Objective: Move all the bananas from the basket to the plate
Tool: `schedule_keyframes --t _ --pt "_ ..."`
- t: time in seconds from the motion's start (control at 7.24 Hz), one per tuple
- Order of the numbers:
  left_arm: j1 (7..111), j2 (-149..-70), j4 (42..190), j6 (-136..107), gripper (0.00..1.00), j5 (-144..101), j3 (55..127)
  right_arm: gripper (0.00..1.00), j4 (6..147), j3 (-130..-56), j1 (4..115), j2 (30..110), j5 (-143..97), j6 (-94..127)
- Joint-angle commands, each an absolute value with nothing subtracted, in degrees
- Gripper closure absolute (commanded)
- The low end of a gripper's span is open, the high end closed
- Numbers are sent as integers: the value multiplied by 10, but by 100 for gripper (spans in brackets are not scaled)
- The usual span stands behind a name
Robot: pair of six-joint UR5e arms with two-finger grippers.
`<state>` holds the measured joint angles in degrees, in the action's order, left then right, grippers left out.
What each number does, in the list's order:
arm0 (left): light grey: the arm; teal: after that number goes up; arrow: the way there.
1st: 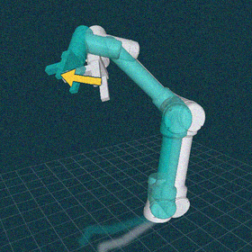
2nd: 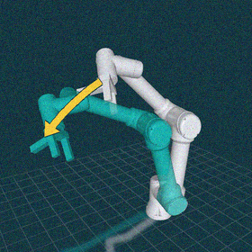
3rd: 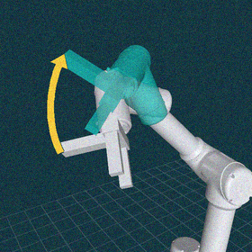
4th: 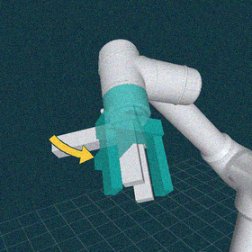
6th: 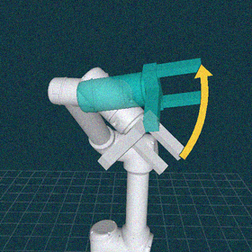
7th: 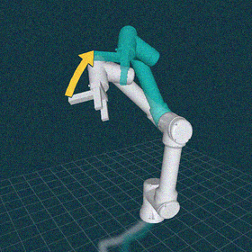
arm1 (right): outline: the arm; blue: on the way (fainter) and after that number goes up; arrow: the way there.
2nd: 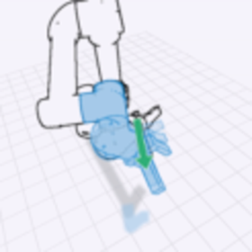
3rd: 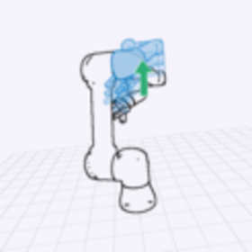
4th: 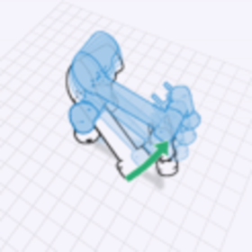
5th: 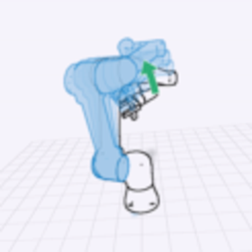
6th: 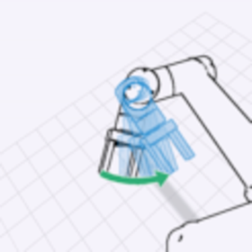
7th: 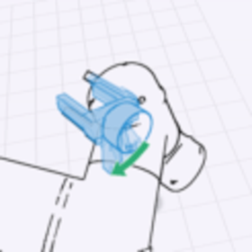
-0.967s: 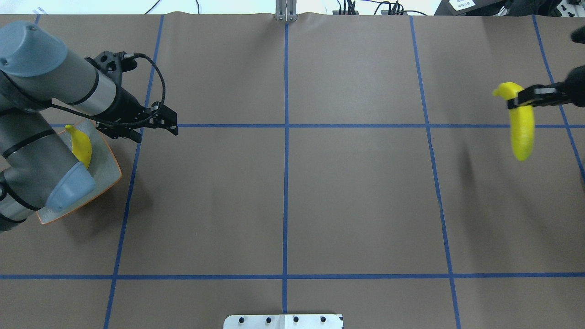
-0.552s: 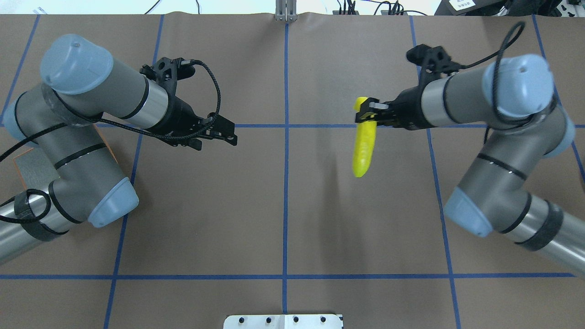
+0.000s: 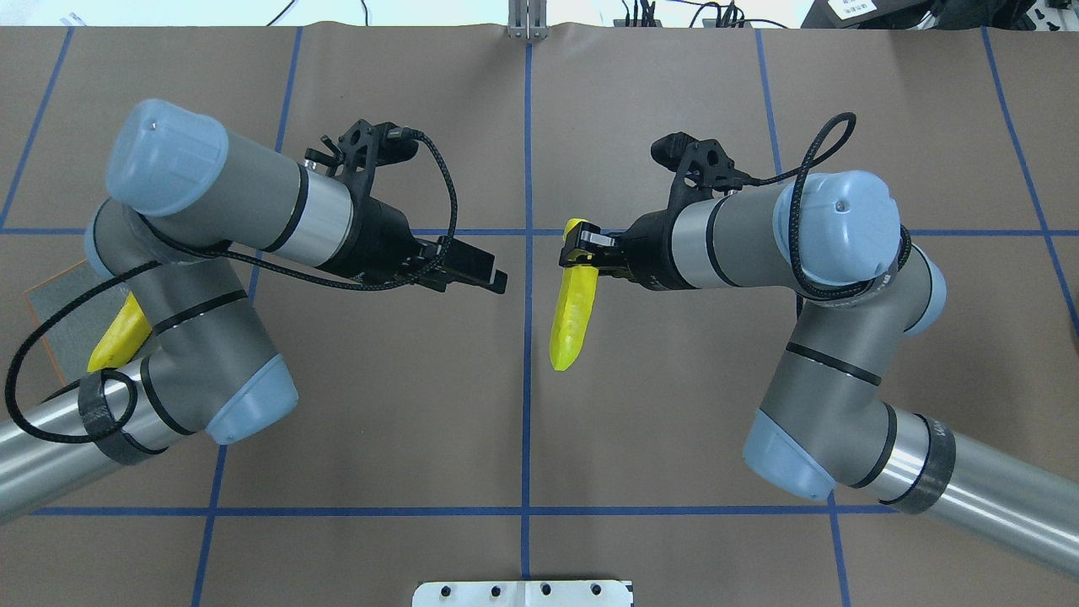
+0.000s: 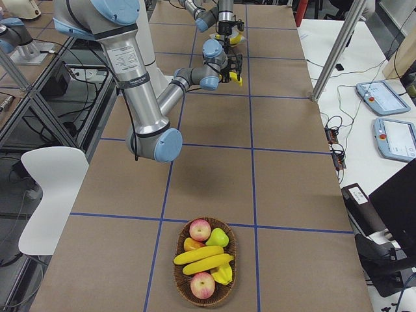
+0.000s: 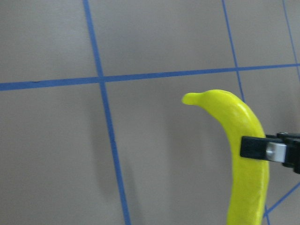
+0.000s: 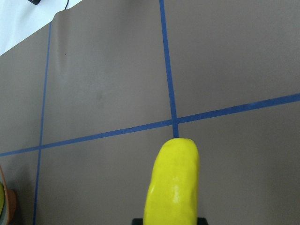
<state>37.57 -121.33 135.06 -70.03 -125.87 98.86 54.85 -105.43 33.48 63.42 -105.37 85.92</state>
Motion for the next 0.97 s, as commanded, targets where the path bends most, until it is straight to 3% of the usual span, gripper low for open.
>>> schedule_keyframes --t 0.0,0.83 --pt "352 -1221 1428 -698 0 -1259 958 100 548 -1056 333 621 -1057 862" --pt "334 -1241 1438 -700 2 -1257 956 100 519 -1066 333 613 -1082 868"
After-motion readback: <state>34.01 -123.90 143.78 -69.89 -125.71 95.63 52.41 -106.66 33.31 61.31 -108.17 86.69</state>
